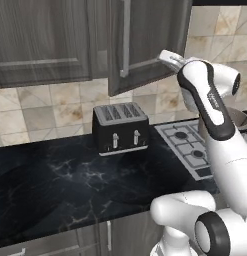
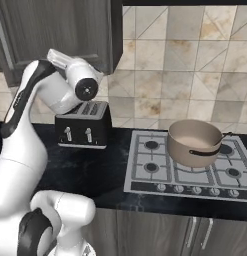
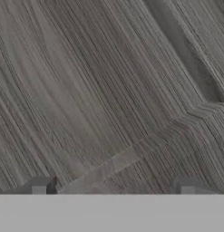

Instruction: Open the cabinet and move the ladle to the pot. Then close the cabinet.

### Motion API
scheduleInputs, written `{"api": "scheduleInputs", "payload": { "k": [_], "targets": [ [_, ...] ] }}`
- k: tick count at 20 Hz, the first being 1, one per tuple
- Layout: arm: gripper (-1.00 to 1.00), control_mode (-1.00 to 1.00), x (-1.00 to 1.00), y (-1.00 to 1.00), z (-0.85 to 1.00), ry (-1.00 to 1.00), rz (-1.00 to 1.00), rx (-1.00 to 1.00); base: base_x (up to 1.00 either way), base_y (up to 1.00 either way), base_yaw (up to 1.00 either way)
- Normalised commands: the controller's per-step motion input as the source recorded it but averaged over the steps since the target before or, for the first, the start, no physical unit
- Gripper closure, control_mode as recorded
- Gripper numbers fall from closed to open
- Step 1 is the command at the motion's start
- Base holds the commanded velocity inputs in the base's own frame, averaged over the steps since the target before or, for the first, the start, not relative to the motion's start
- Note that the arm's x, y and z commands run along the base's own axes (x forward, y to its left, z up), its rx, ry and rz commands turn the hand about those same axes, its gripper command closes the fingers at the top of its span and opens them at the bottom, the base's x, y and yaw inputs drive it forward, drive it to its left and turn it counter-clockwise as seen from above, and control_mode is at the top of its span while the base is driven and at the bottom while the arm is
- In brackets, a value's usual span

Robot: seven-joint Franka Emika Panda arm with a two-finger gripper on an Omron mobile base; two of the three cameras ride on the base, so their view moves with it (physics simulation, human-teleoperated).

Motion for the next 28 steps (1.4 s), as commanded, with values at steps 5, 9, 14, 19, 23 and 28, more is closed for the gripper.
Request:
{"api": "scheduleInputs", "payload": {
  "k": [5, 9, 14, 19, 23, 28],
  "targets": [
    [-1.00, -1.00, 0.25, 1.00, 0.00, 0.02, -0.15, -0.14, 0.00, 0.00, 0.00],
    [-1.00, -1.00, 0.34, 1.00, 0.00, 0.03, -0.19, -0.16, 0.00, 0.00, 0.00],
    [-1.00, -1.00, 0.40, 1.00, 0.00, 0.06, -0.23, -0.15, 0.00, 0.00, 0.00],
    [-1.00, -1.00, 0.49, 1.00, 0.00, 0.12, -0.24, -0.13, 0.00, 0.00, 0.00],
    [-1.00, -1.00, 0.44, 0.97, 0.00, 0.16, -0.24, -0.10, 0.00, 0.00, 0.00],
    [-1.00, -1.00, 0.17, 0.64, 0.00, 0.21, -0.19, -0.04, 0.00, 0.00, 0.00]
  ]
}}
